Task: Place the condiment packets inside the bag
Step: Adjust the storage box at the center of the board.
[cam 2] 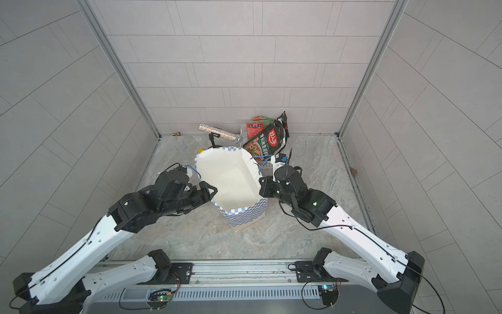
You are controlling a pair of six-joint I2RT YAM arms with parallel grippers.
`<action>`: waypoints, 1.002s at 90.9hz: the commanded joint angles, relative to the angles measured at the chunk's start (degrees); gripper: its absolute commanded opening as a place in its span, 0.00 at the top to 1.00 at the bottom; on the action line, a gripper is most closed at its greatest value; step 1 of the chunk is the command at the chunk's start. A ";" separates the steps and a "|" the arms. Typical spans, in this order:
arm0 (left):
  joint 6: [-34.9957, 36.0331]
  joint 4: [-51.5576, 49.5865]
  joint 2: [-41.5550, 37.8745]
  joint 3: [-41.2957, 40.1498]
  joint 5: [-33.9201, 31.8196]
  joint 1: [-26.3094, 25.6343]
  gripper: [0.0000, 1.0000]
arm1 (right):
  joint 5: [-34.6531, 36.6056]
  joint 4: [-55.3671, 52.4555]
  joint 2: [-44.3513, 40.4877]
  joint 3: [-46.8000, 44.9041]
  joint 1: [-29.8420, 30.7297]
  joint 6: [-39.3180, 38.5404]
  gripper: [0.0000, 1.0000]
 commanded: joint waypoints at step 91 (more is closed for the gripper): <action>13.72 -5.51 3.21 4.42 3.87 18.45 1.00 | 1.78 -8.08 -7.05 -0.10 -9.44 -7.20 0.07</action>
